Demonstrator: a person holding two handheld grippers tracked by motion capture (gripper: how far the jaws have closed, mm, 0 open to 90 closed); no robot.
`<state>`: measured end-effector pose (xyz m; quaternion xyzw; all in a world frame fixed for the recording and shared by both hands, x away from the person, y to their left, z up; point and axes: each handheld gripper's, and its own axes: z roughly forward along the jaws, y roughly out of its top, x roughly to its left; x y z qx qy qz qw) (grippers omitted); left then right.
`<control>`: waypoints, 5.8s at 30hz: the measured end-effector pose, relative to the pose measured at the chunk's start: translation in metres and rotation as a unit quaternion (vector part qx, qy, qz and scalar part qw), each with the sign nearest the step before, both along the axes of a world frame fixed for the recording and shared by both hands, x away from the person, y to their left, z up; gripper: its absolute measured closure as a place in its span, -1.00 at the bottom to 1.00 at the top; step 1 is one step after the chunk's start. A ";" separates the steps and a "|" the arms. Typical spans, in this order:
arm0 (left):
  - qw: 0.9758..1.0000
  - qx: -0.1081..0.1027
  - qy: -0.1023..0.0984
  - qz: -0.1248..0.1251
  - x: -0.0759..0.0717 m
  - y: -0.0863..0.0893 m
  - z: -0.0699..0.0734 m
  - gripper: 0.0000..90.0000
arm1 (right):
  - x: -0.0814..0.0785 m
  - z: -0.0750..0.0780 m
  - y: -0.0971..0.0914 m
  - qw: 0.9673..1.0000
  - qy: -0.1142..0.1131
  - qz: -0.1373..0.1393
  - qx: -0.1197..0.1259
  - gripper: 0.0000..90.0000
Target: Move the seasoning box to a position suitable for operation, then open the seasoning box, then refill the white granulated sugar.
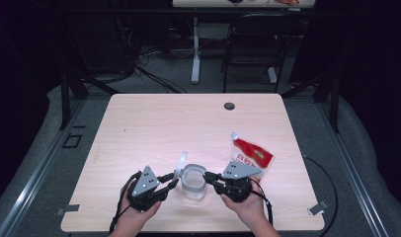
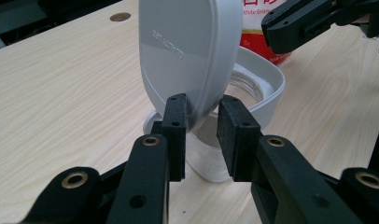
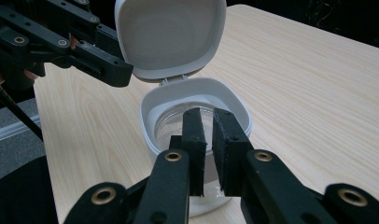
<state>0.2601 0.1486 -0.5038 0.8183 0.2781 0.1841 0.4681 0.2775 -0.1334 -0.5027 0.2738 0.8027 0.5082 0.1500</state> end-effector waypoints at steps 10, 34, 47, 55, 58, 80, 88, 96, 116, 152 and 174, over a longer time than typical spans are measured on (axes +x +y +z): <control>1.000 -0.001 -0.003 0.002 0.001 0.003 -0.001 0.67 | 0.000 -0.002 -0.002 1.000 0.001 -0.003 -0.001 0.84; 1.000 -0.022 0.013 0.017 0.010 0.011 -0.003 0.71 | 0.015 -0.005 0.005 1.000 -0.005 -0.027 -0.002 0.76; 0.999 -0.025 0.014 0.016 0.015 0.011 -0.003 0.72 | 0.021 -0.008 0.006 1.000 0.003 -0.029 -0.005 0.76; 0.999 -0.029 0.018 0.017 0.022 0.012 -0.003 0.73 | 0.020 -0.008 0.005 1.000 0.006 -0.028 -0.004 0.77; 0.999 -0.032 0.021 0.016 0.024 0.012 -0.004 0.74 | 0.019 -0.008 0.005 1.000 0.007 -0.029 -0.003 0.77; 0.998 -0.049 0.032 0.021 0.048 0.009 -0.006 0.75 | 0.025 -0.009 0.004 0.999 0.010 -0.043 -0.002 0.77; 0.998 -0.056 0.036 0.022 0.056 0.004 -0.006 0.75 | 0.020 -0.008 0.003 0.999 0.011 -0.041 -0.005 0.76; 0.997 -0.058 0.038 0.018 0.063 0.001 -0.006 0.75 | 0.012 -0.008 0.004 0.999 0.011 -0.034 0.000 0.77; 0.997 -0.063 0.039 0.010 0.072 0.000 -0.007 0.73 | 0.005 -0.009 0.007 1.000 0.013 -0.025 0.012 0.77; 0.996 -0.027 0.043 0.069 0.049 0.058 -0.003 0.53 | -0.002 0.009 -0.013 0.999 -0.011 -0.041 0.008 0.69; 0.994 -0.033 0.042 0.096 0.044 0.073 -0.012 0.45 | -0.024 0.001 -0.058 0.997 -0.006 -0.072 -0.018 0.62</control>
